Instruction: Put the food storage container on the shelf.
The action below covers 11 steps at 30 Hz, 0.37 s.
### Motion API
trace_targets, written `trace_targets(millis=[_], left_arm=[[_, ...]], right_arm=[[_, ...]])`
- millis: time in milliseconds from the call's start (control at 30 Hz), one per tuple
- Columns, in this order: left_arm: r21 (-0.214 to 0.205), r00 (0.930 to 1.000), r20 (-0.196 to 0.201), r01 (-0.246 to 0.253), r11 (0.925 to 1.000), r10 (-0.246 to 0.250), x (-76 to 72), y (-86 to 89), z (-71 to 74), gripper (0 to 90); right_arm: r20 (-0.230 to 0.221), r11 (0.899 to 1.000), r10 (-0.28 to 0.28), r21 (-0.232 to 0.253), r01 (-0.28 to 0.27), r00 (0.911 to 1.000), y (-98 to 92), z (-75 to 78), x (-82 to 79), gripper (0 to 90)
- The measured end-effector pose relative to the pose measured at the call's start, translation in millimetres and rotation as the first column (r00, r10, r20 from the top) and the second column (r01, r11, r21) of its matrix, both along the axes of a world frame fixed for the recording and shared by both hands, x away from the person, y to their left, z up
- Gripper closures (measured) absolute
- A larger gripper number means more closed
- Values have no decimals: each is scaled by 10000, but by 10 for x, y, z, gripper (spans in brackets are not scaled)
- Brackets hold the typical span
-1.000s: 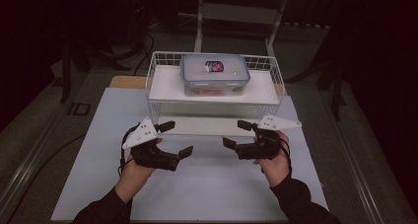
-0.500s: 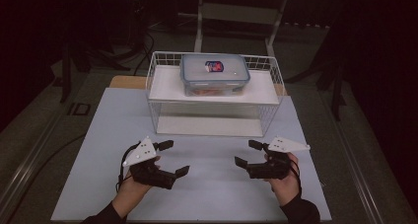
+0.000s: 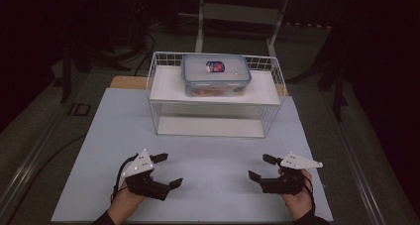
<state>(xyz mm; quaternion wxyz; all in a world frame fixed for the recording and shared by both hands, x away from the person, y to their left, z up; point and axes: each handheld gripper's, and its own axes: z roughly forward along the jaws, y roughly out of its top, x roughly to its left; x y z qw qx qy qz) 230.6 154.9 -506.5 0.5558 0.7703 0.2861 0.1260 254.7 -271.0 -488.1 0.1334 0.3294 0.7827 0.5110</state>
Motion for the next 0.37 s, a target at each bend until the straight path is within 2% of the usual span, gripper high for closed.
trace_targets(millis=[133,233,367], left_arm=[[41,10000,-55,-12,10000,13,-6,53,-33,43],[149,9999,-47,-100,9998,100,-19,72,-53,44],[99,9998,184,-80,9999,78,-25,75,-30,44]], right_arm=[[-146,9994,15,-347,-20,9999,-32,-82,-6,150],[-281,9993,68,-372,-78,9996,-34,-111,-1,150],[-313,9989,149,-443,-162,9994,-16,-132,9,151]])
